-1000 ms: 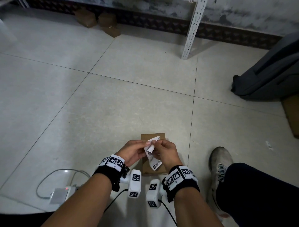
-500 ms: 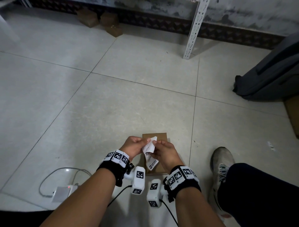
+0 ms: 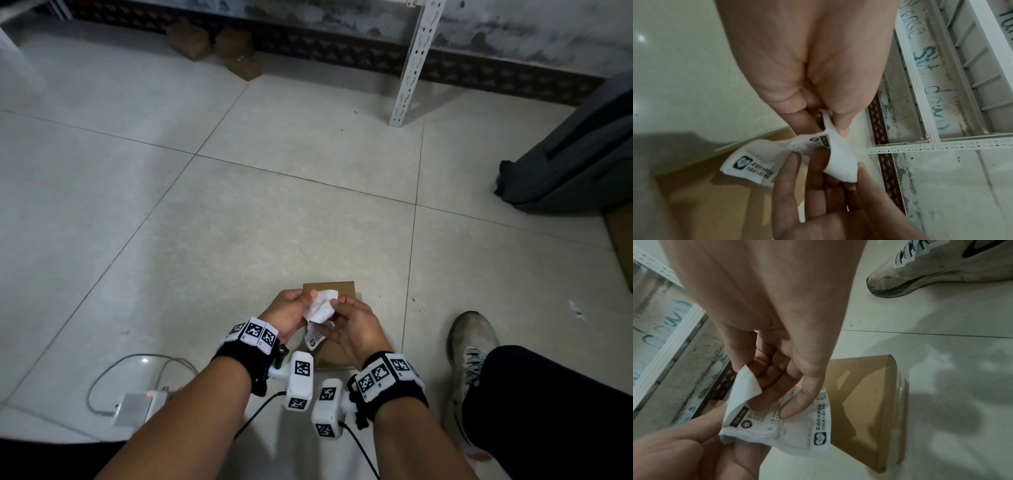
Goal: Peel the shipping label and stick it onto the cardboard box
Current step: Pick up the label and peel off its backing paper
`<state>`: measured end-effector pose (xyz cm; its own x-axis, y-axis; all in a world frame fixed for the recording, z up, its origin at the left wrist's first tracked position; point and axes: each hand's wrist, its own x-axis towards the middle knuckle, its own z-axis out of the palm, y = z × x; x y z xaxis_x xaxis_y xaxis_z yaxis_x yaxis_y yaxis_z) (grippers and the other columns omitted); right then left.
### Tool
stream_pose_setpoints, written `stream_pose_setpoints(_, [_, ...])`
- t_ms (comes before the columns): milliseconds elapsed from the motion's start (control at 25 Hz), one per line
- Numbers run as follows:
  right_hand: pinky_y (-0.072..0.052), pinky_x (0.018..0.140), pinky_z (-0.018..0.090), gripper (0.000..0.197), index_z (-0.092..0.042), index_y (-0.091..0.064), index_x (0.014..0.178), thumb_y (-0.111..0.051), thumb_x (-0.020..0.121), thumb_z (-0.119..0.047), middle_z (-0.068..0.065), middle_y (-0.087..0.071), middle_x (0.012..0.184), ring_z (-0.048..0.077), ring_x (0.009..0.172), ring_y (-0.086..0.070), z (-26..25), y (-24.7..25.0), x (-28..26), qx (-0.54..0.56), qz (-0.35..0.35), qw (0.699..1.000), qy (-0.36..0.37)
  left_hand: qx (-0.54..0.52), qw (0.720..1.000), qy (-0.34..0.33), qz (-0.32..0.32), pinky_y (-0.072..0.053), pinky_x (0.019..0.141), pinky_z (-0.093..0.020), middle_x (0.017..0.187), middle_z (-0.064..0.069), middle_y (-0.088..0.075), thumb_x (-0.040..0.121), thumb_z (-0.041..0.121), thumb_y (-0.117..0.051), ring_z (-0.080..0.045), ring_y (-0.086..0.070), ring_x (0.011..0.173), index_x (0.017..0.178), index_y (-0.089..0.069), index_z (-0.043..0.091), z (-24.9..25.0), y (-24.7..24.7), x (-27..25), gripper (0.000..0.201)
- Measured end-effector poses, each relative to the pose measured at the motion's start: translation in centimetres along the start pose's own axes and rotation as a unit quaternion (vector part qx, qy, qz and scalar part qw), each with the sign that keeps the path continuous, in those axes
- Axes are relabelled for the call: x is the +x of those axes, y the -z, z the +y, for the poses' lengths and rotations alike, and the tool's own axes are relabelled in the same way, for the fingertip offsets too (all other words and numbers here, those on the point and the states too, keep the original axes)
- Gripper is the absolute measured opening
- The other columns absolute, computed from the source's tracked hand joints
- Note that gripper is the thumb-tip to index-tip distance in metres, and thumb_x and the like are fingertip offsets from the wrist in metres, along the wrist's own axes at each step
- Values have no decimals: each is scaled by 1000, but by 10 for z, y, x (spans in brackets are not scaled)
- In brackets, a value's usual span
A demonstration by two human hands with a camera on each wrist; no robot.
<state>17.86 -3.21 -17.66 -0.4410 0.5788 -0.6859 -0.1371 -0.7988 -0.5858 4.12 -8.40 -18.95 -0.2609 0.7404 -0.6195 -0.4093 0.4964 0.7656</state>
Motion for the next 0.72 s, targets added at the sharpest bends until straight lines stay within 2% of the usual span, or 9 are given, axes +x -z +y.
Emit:
stream_pose_setpoints(40, [-55,88,53,16,-6,-58,87,-50,99,1,26,-62,103,38,95,-63,0,0,0,2,2,1000,2,-5,1000,-2,7,-55,70,-31,102,-29,-70,102,23,-51,-30,-67,84,109,-66,-10,-1,0,1,37])
stream_pose_setpoints(120, [-57,85,50,11,-3,-59,94,-50,99,1,24,-64,102,36,90,-65,-1,-1,-2,11,5,1000,5,-24,999,-3,26,-55,74,-32,101,-26,-69,102,21,-50,-29,-66,84,102,-67,-7,-1,0,2,32])
stream_pose_setpoints(240, [-62,75,43,16,3,-60,111,-51,98,2,26,-65,106,35,87,-67,-2,-2,-2,36,11,999,11,-85,994,5,60,-57,67,-27,95,-17,-70,104,16,-46,-22,-68,80,93,-67,-1,2,0,2,29])
stream_pose_setpoints(320, [-63,70,41,12,2,-61,106,-53,97,2,24,-67,101,33,83,-69,-2,-3,-3,42,14,999,17,-124,989,10,81,-58,60,-25,90,-14,-71,104,14,-46,-19,-70,75,90,-66,-1,3,1,2,29])
stream_pose_setpoints(400, [-62,73,41,9,1,-60,102,-54,96,3,22,-69,96,32,80,-70,-3,-3,-3,36,20,999,26,-148,984,13,94,-58,55,-23,86,-13,-71,104,12,-45,-16,-71,68,88,-66,-1,4,1,2,29])
stream_pose_setpoints(480, [-62,72,40,15,2,-59,110,-54,96,3,20,-71,92,30,77,-72,-2,-2,-3,33,24,999,29,-155,983,18,100,-58,55,-21,88,-13,-70,104,11,-45,-18,-69,73,90,-65,-1,4,0,2,27])
stream_pose_setpoints(560, [-62,75,40,14,2,-59,109,-53,96,3,20,-70,92,30,78,-71,-1,-1,-3,27,23,999,30,-146,983,17,107,-58,55,-20,89,-13,-69,104,12,-45,-19,-67,78,89,-65,0,4,-1,2,27])
stream_pose_setpoints(640, [-60,81,42,7,0,-58,96,-52,97,3,20,-69,90,31,79,-70,-2,-1,-5,21,21,999,31,-131,984,14,116,-57,55,-19,89,-12,-69,104,13,-45,-18,-66,78,88,-64,2,4,0,2,28])
stream_pose_setpoints(720, [-61,80,43,15,-3,-56,86,-50,98,3,20,-70,86,31,76,-73,-1,-1,-5,25,17,999,29,-130,983,14,126,-57,54,-19,88,-11,-68,104,13,-46,-17,-66,78,87,-64,2,4,1,2,27])
